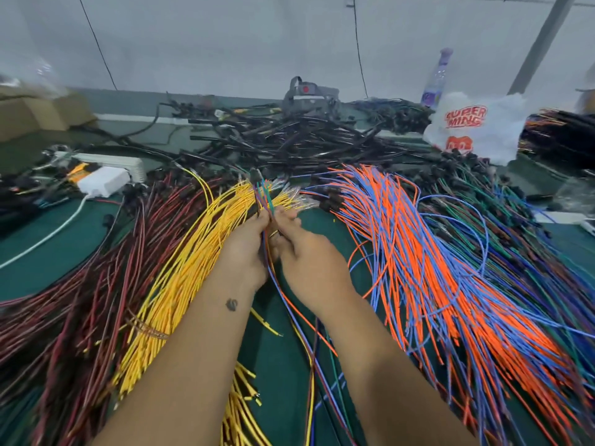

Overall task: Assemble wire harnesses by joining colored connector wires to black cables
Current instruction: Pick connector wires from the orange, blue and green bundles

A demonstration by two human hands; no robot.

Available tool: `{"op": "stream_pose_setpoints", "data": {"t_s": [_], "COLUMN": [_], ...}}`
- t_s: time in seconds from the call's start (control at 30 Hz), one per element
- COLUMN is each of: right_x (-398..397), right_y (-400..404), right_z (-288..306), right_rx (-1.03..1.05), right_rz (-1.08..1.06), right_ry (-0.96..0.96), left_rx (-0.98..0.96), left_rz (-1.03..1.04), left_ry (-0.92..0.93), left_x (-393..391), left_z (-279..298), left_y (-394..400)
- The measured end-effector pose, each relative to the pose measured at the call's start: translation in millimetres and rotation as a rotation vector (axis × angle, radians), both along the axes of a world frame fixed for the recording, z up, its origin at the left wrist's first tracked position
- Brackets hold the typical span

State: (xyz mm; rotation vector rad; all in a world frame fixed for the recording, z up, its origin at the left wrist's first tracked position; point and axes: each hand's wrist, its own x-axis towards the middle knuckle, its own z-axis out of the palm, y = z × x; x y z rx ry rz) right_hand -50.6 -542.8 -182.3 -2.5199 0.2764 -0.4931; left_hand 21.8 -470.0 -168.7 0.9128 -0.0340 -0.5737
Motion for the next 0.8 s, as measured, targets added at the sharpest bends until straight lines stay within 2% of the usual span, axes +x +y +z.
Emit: {"op": "stream_pose_setpoints", "data": {"t_s": [0.1,0.17,0.33,0.4,0.5,0.63,0.7,0.8], "right_x": [-3,-6,-8,-7,-7,-5,-3,-3], "right_y": [-2,-5,-16,-22,-29,-36,-39,-43], "right_z": [7,12,14,15,16,14,11,6], "right_rx": [-0.114,-0.115,0.379,0.59,0.833,0.908,0.909,1.045], "right_rz": [-0.038,-0.037,-0.066,-0.11,-0.136,-0.15,-0.204,-0.204], "right_ry": [-0.036,-0.091,-0.411,-0.462,-0.487,-0.503,-0.486,-0.48], "left_rx": [-0.018,0.008,0.016,0.104,0.35,0.626,0.703,0.727], "left_rz": [0.028,0.054,-0.008,-0.073,-0.164,-0.249,-0.251,-0.264], "left_ry": [0.051,0.046,0.017,-0.095,-0.352,-0.639,-0.7,-0.747], "left_x": [-2,-3,0,-1,-8,-18,-20,-22], "left_z": [4,6,5,5,5,0,-2,-3], "left_y": [0,0,4,5,0,-5,-7,-7]}}
